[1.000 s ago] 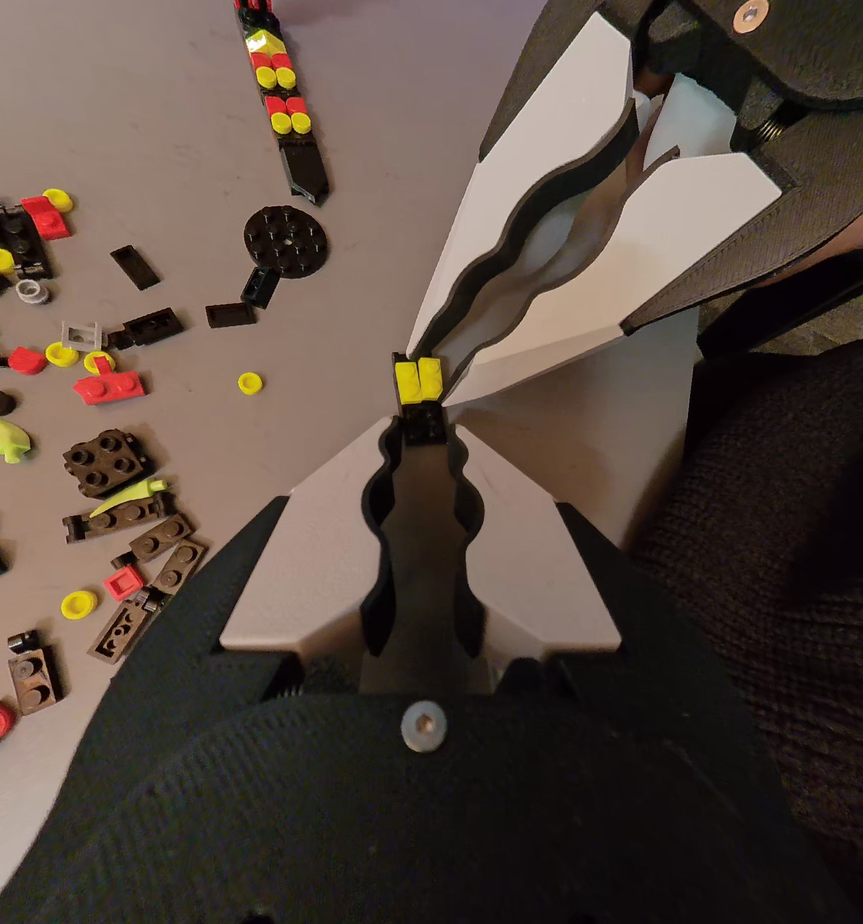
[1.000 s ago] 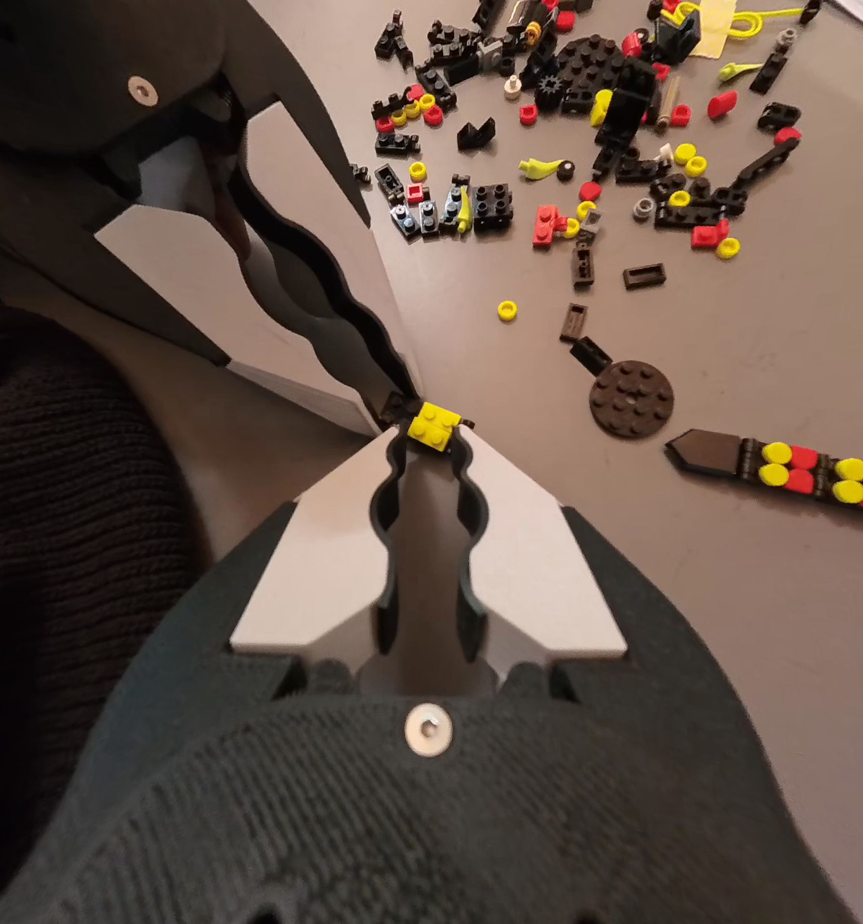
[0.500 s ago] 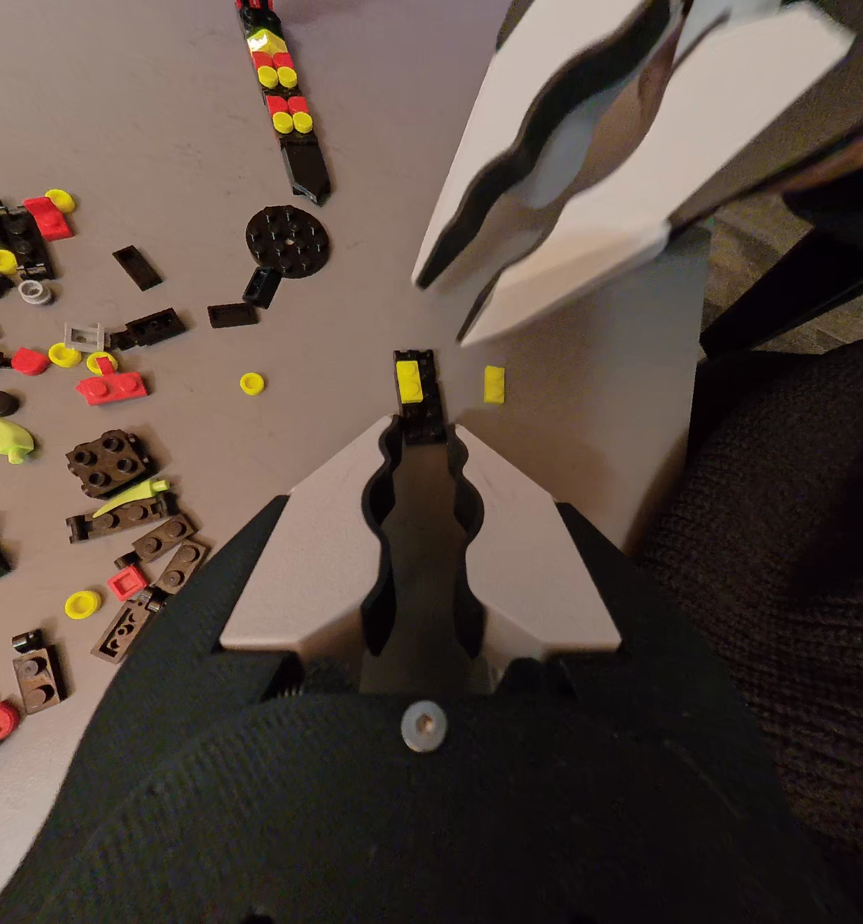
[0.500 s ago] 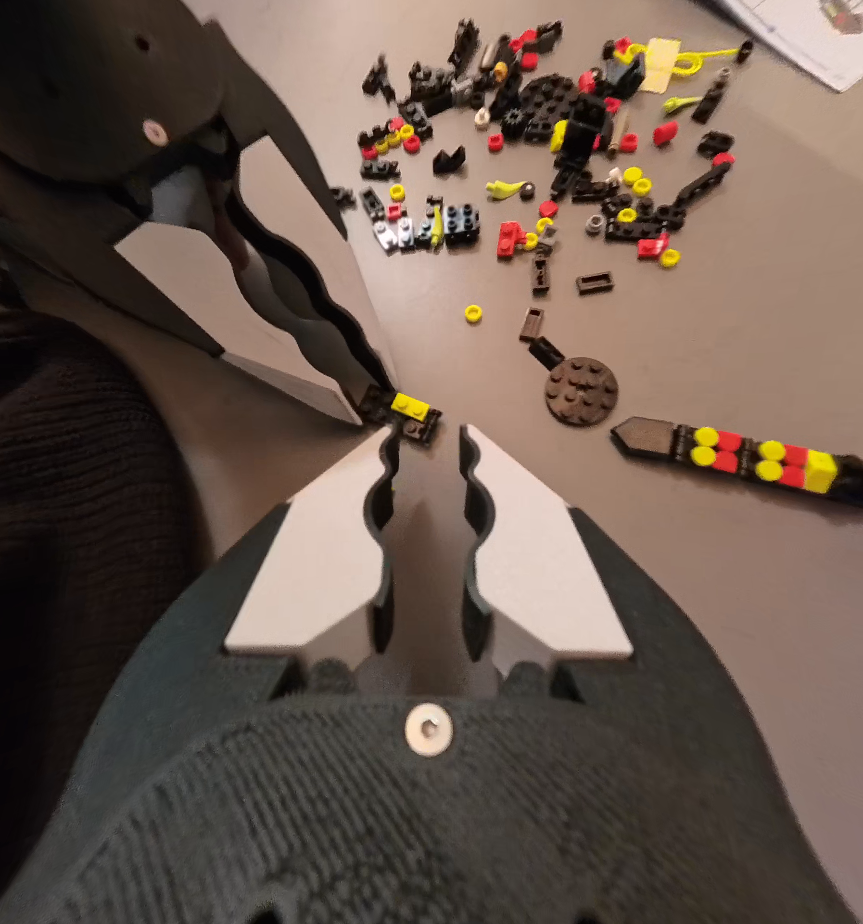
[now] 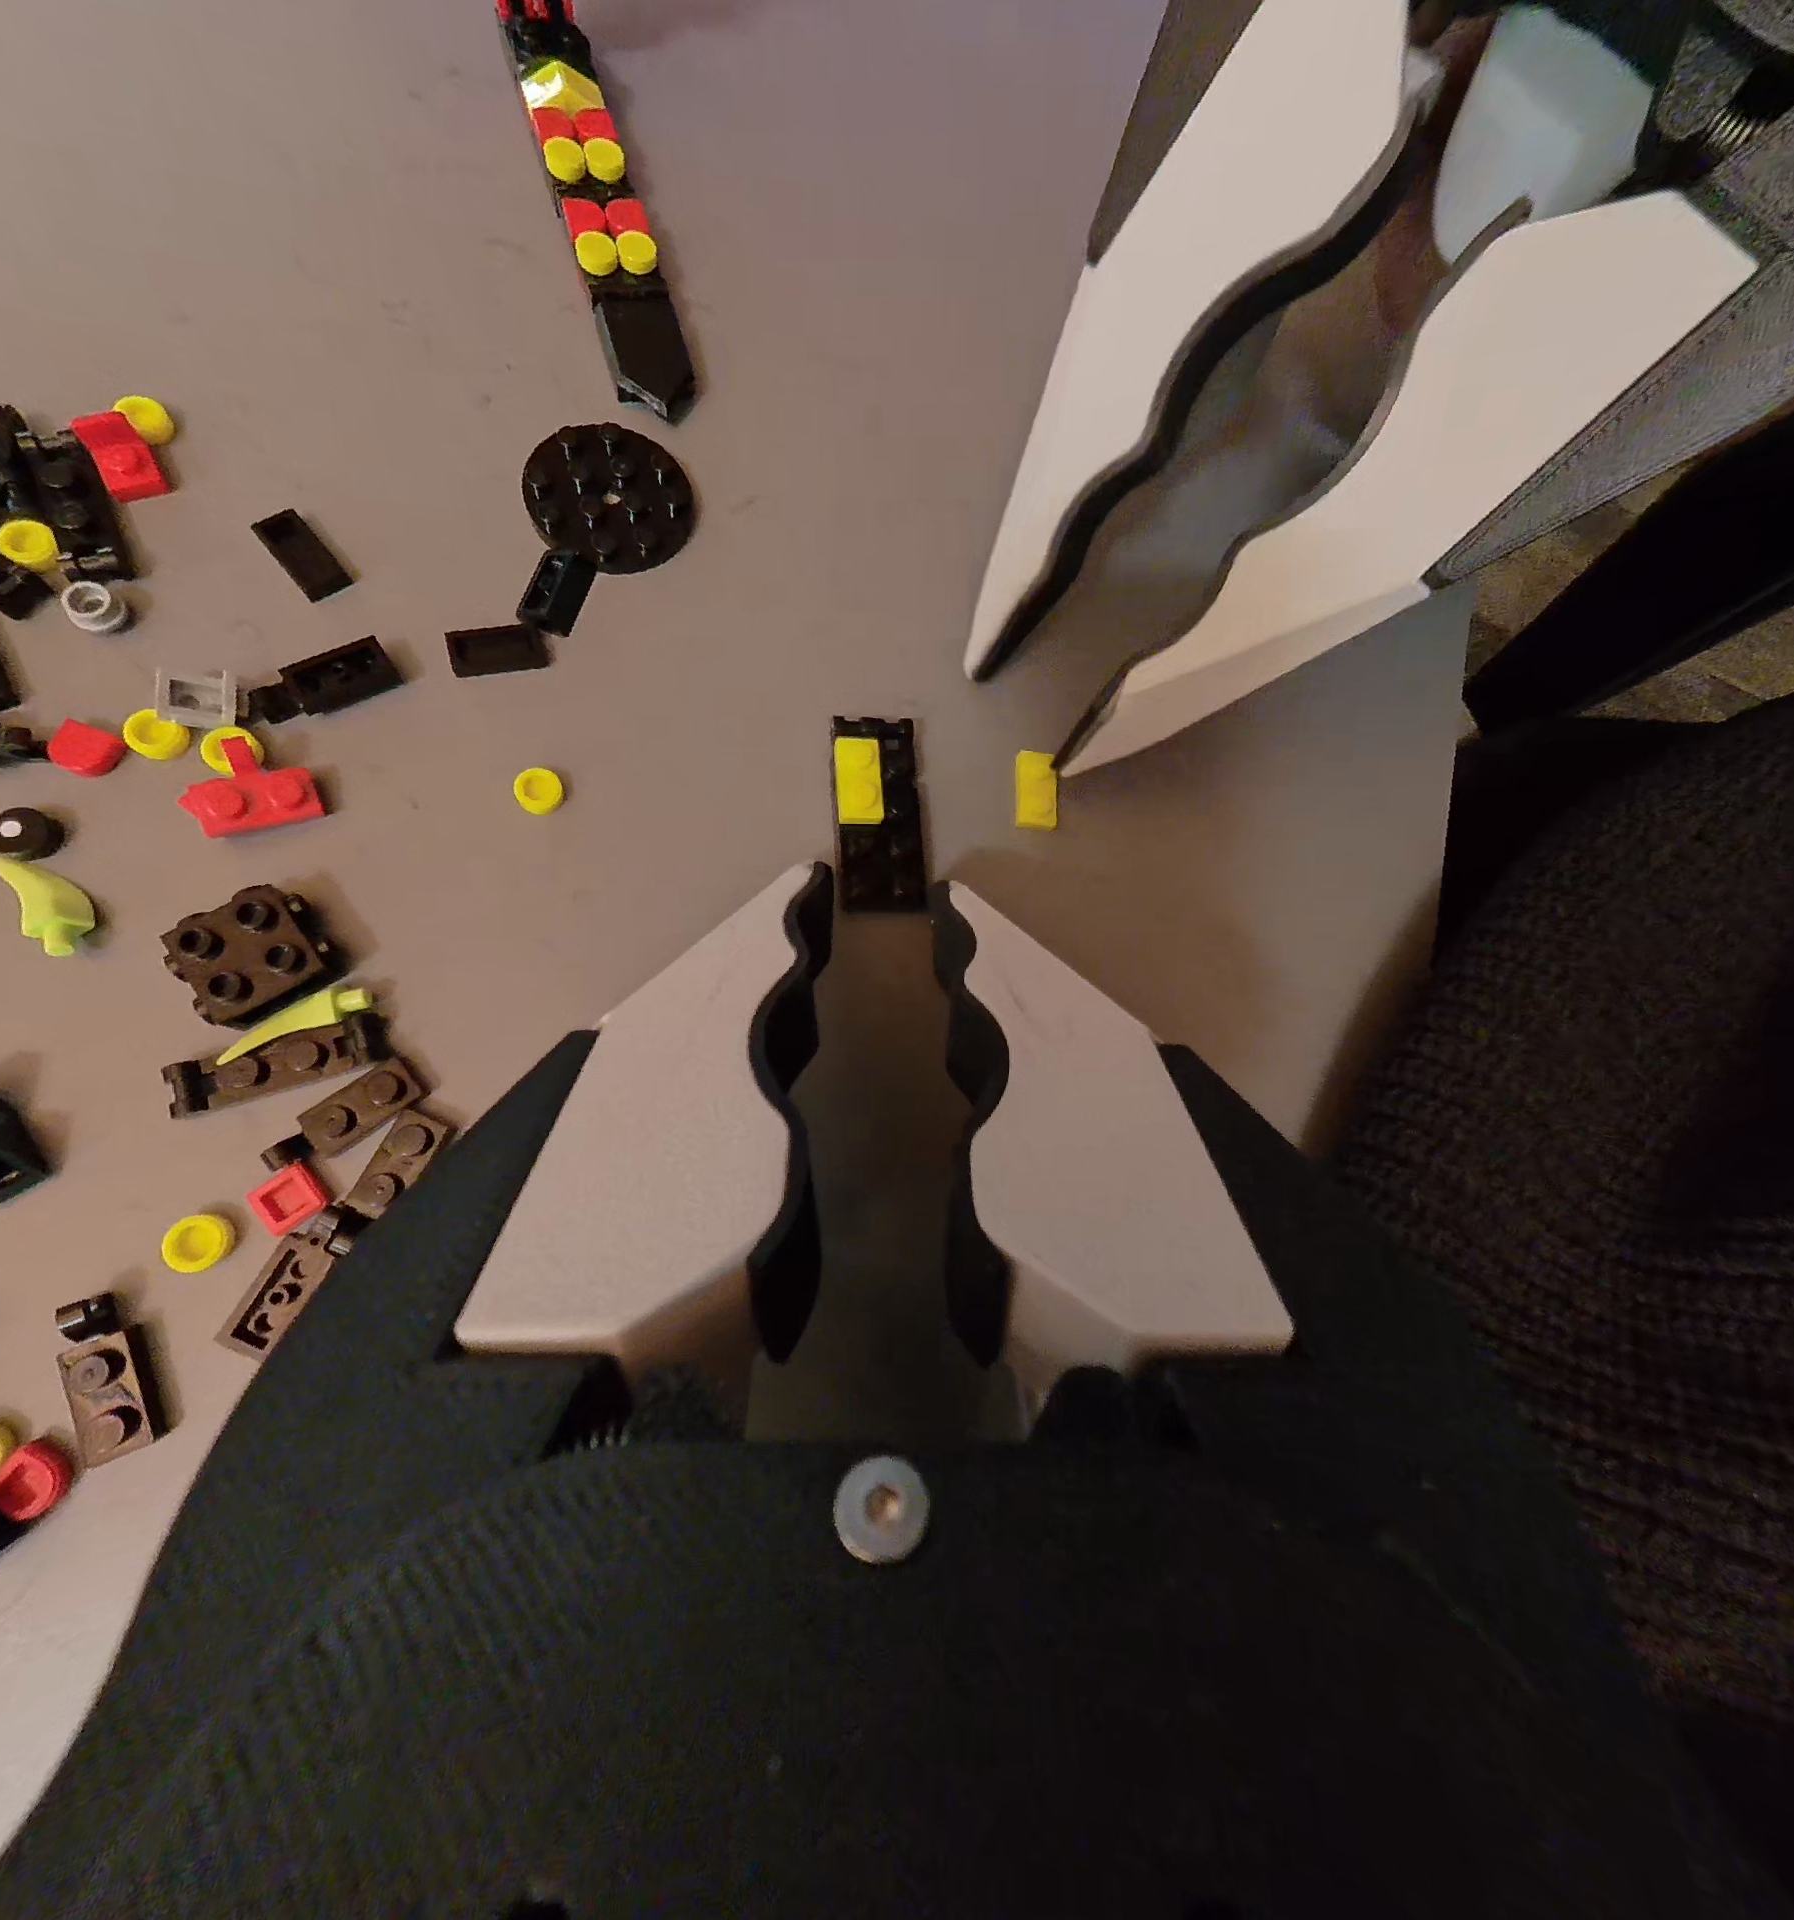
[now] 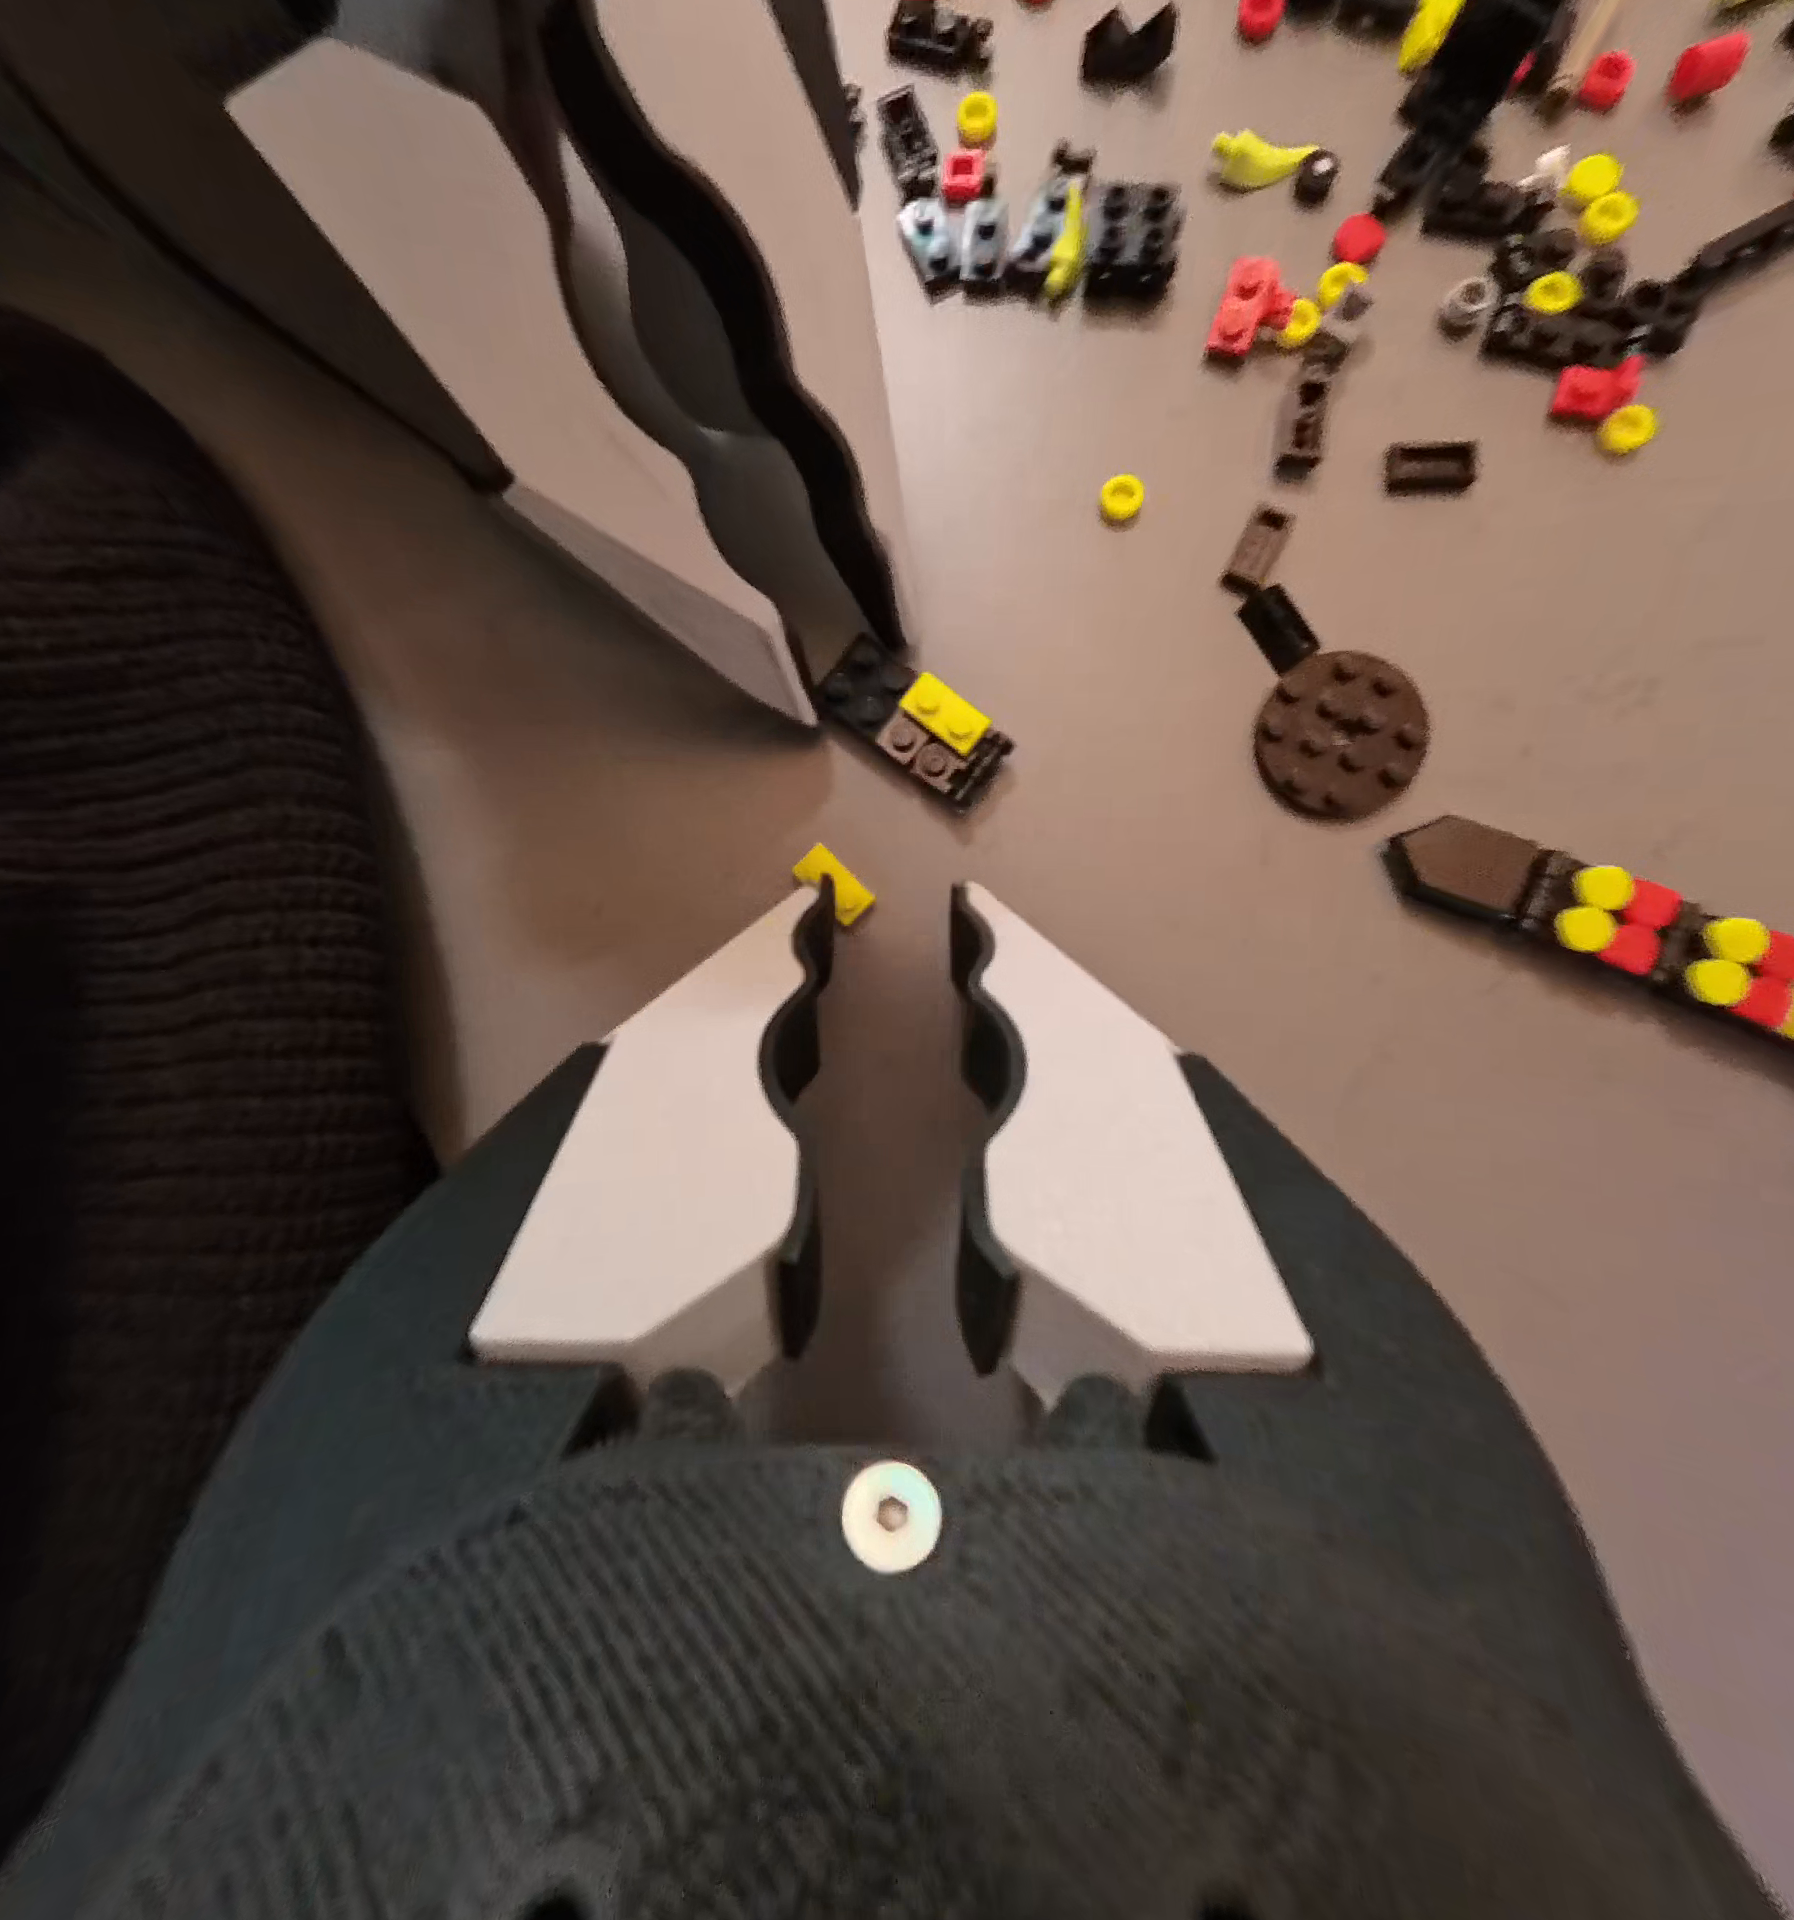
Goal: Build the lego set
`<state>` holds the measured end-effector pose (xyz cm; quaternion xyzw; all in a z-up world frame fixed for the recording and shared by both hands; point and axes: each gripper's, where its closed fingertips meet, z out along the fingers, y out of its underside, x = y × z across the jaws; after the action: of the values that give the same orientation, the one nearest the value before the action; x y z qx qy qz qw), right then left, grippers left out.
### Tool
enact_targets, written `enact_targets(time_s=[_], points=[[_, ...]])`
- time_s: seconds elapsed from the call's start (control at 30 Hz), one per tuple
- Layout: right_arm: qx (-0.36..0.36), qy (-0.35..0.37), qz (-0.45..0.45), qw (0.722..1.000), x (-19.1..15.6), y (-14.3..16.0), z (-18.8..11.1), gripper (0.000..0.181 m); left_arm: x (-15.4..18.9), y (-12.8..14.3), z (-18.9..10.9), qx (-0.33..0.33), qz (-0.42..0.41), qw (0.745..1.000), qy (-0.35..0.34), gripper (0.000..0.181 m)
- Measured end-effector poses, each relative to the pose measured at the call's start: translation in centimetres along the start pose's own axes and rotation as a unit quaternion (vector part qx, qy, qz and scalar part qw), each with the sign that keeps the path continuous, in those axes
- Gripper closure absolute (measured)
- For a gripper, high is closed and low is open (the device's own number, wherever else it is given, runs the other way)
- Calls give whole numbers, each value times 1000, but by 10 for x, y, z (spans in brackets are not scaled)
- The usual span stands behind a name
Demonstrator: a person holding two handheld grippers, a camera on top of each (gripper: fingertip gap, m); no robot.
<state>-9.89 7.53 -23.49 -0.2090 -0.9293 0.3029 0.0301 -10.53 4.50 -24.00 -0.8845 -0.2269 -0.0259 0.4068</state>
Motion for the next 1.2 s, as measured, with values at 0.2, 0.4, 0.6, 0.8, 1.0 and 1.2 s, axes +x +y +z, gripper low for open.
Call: enact_targets(time_s=[0.2, 0.4, 0.6, 0.8, 1.0, 1.2], points=[[54, 98, -4, 994, 14, -17, -16, 157, 3, 1, 0, -2, -2, 1000, 11, 167], [62, 123, 60, 989, -12, 7, -5, 143, 3, 1, -1, 0, -12, 1000, 13, 167], [86, 83, 125, 985, -17, 2, 4, 157, 4, 1, 0, 2, -22, 1000, 20, 167], [81, 92, 100, 987, -8, -2, 4, 167, 7, 1, 0, 0, -18, 999, 26, 167], [77, 109, 64, 989, -7, -4, 4, 163, 8, 3, -1, -1, -19, 999, 32, 167], [95, 73, 75, 990, -15, -9, -2, 162, 8, 4, -2, -1, -16, 999, 32, 167]])
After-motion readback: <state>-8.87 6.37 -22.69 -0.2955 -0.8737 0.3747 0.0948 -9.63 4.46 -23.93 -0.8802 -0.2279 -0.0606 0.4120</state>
